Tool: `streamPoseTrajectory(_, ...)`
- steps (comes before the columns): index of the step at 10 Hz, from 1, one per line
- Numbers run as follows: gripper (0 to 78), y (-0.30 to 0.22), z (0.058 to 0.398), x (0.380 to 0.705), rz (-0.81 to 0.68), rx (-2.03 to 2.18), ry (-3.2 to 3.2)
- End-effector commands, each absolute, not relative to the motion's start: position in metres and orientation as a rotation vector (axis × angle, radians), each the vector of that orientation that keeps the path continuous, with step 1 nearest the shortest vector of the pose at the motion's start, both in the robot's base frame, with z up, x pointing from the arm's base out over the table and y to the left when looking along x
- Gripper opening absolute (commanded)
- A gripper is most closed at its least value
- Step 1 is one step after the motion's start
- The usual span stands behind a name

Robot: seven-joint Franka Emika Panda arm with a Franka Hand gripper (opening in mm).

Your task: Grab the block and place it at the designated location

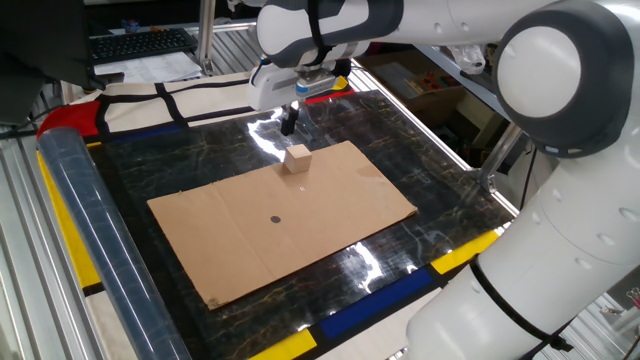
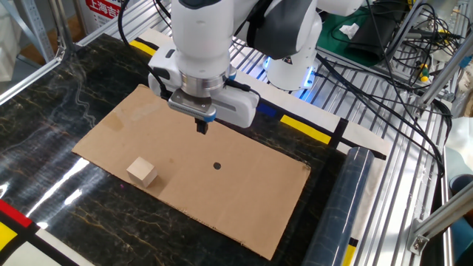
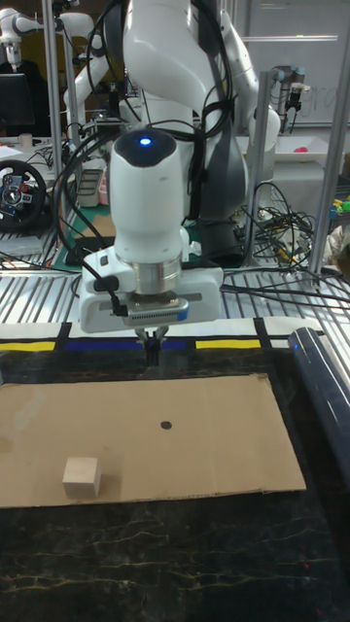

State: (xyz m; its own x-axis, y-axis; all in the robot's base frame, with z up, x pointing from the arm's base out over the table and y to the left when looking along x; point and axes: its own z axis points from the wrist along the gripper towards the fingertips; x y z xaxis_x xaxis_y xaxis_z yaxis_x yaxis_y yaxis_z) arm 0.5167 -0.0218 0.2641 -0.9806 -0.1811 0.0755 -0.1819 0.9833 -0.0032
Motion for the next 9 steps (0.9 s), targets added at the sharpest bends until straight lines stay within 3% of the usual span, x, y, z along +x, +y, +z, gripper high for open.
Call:
streamPoseTrajectory(1,0.0,-0.0267,0.2615,0.5190,0.012,0.298,-3.059)
streamPoseTrajectory(9,0.0,-0.0344,0.2581,0.5186,0.006,0.325,-3.056)
